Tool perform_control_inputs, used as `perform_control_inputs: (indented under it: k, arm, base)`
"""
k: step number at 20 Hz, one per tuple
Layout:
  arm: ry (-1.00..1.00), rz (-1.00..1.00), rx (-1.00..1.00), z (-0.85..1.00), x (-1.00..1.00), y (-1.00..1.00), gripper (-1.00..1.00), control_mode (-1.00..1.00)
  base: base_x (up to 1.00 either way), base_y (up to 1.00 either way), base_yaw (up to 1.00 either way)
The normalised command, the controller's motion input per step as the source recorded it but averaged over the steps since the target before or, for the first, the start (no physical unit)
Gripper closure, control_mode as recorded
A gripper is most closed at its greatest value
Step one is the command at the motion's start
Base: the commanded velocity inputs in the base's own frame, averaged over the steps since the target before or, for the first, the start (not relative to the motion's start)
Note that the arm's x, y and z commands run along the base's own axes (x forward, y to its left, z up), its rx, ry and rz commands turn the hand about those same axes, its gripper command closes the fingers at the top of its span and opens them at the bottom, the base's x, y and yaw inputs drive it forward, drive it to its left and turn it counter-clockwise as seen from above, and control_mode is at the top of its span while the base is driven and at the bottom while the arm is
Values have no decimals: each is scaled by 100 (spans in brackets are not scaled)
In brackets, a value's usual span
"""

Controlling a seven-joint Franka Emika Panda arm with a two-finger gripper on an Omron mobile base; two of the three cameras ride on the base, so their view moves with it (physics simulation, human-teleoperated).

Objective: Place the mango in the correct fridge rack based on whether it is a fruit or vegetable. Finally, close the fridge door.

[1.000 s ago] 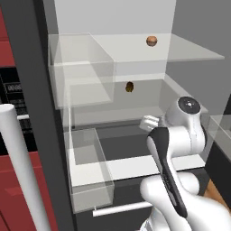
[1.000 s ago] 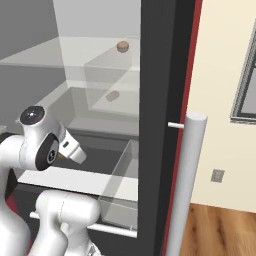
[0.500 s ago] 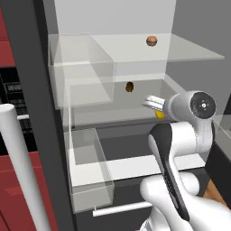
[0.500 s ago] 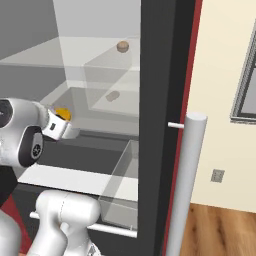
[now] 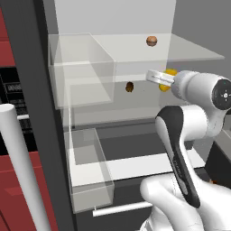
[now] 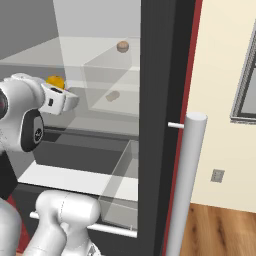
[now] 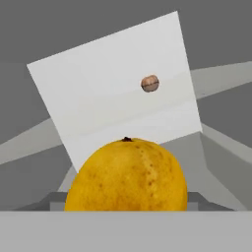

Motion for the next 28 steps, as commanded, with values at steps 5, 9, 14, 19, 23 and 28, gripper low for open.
perform_control_inputs:
  k: [5, 9, 14, 19, 23, 28]
  arm:
    - [0, 1, -4, 100, 11, 10, 100, -100]
    - [6, 0, -6, 40, 53, 10, 100, -100]
    - [2, 4, -8, -19, 89, 0, 100, -100]
    - [1, 4, -9, -36, 90, 2, 100, -100]
    - [5, 3, -8, -25, 83, 5, 100, -100]
    - [7, 0, -8, -27, 76, 2, 100, -100]
  base:
    - [0, 0, 0]
    - [0, 0, 0]
    - [0, 0, 0]
    - [0, 0, 0]
    - [0, 0, 0]
    - [0, 0, 0]
